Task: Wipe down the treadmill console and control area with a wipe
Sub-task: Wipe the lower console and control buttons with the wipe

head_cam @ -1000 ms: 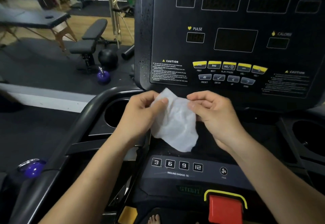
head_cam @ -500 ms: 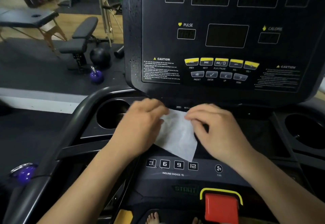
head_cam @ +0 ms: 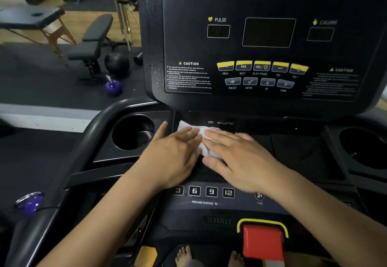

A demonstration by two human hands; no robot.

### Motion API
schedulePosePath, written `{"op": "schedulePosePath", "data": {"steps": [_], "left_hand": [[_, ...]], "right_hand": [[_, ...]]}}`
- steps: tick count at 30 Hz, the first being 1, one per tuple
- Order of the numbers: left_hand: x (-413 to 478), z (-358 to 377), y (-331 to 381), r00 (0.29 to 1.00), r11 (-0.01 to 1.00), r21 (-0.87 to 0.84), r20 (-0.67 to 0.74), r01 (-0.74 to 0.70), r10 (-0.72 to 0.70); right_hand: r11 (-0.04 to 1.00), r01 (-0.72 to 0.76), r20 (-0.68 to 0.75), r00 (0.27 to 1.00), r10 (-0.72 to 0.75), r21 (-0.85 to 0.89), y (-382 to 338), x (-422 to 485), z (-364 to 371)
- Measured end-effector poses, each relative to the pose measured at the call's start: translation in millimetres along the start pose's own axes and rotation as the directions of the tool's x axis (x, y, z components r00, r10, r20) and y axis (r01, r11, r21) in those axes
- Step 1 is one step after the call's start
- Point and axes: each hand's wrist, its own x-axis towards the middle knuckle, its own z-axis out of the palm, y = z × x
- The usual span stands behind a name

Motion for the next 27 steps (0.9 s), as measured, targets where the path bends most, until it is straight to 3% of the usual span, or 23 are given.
{"op": "schedulePosePath", "data": {"steps": [5, 10, 15, 20, 24, 27], "left_hand": [[-24, -5, 6, 0.998, 0.998, -0.029, 0.03, -0.06, 0.061], [-7, -2, 6, 0.999, 0.999, 0.019, -0.001, 0.034, -0.034], [-23, -8, 5, 0.996, 0.997, -0.012, 0.037, -0.08, 0.08], [-14, -4, 17, 0.997, 1.0, 0.014, 0.078, -0.013, 0.012], [-34, -7, 26, 0.992, 0.995, -0.066, 0.087, -0.081, 0.087], [-25, 1, 45, 0.984, 0.984, -0.113, 0.098, -0.14, 0.151]], "right_hand": [[0.998, 0.052, 0.019, 0.998, -0.052, 0.024, -13, -32, 5], [1.0, -0.01, -0.036, 0.999, 0.01, 0.002, 1, -4, -5], [0.997, 0.076, 0.0, 0.997, -0.076, -0.004, -4, -33, 4], [0.999, 0.016, 0.009, 1.0, -0.016, 0.046, 2, -15, -5], [0.994, 0.084, -0.011, 0.996, -0.083, 0.071, 13, -45, 7], [0.996, 0.013, -0.059, 0.998, -0.008, 0.085, 44, -71, 9]]}}
